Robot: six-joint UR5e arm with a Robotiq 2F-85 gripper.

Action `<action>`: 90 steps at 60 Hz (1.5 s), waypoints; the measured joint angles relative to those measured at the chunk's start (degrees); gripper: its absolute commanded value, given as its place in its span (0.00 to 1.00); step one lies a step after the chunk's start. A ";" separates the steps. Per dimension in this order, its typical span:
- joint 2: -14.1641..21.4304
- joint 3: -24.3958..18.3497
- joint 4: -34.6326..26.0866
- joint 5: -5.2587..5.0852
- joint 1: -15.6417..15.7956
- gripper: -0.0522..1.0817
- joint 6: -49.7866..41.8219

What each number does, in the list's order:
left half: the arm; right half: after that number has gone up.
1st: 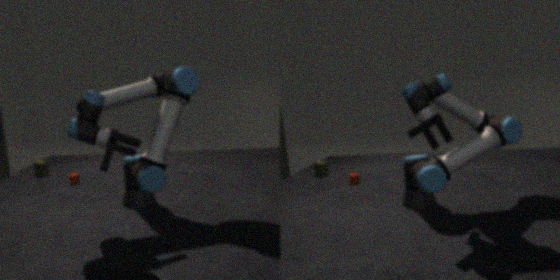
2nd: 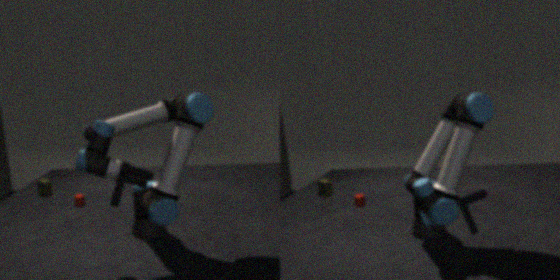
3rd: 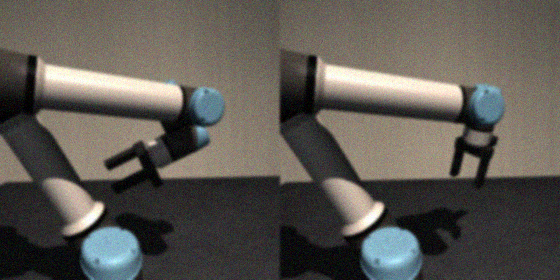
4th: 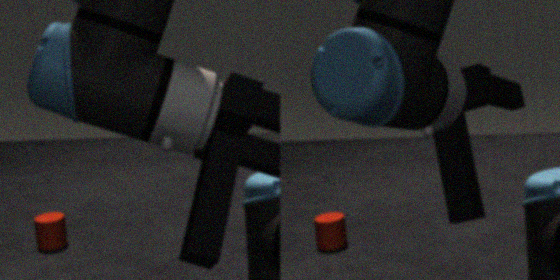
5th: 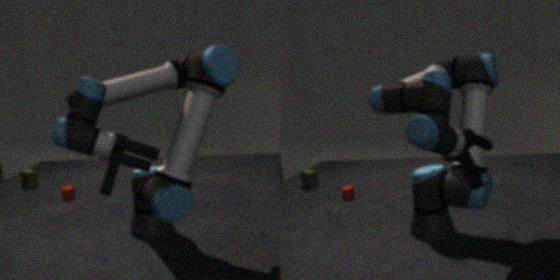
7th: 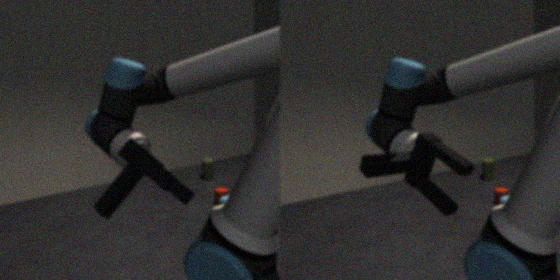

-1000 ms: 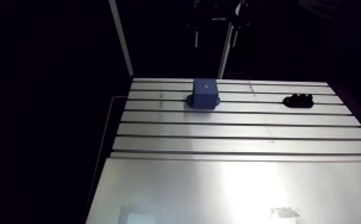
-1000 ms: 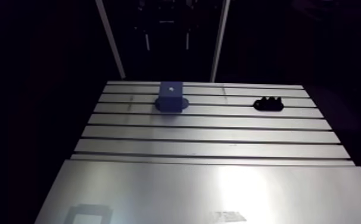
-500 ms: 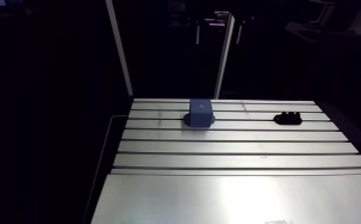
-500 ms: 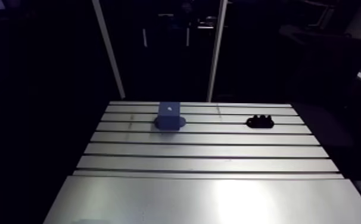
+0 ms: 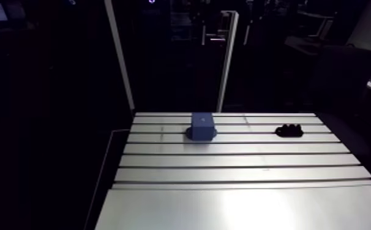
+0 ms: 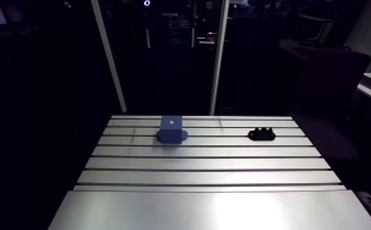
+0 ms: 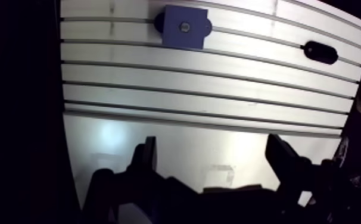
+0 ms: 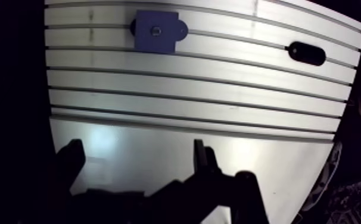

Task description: Pick up the M10 bolt and insert it into the hex recess until seated.

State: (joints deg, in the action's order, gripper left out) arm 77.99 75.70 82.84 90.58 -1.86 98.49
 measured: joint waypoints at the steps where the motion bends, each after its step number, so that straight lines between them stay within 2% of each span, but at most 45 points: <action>1: 0.06 0.05 0.00 0.00 -0.04 0.05 0.00; 28: 1.86 0.50 -0.06 -0.18 -1.26 0.05 0.00; 52: 3.62 1.91 0.14 0.05 -1.37 0.05 0.15; 74: 3.93 2.20 0.24 0.08 -1.31 0.05 0.14; 90: 3.50 1.89 0.25 -0.30 -0.89 0.05 0.03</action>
State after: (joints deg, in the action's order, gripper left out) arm 81.49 77.59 83.09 90.28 -2.75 98.51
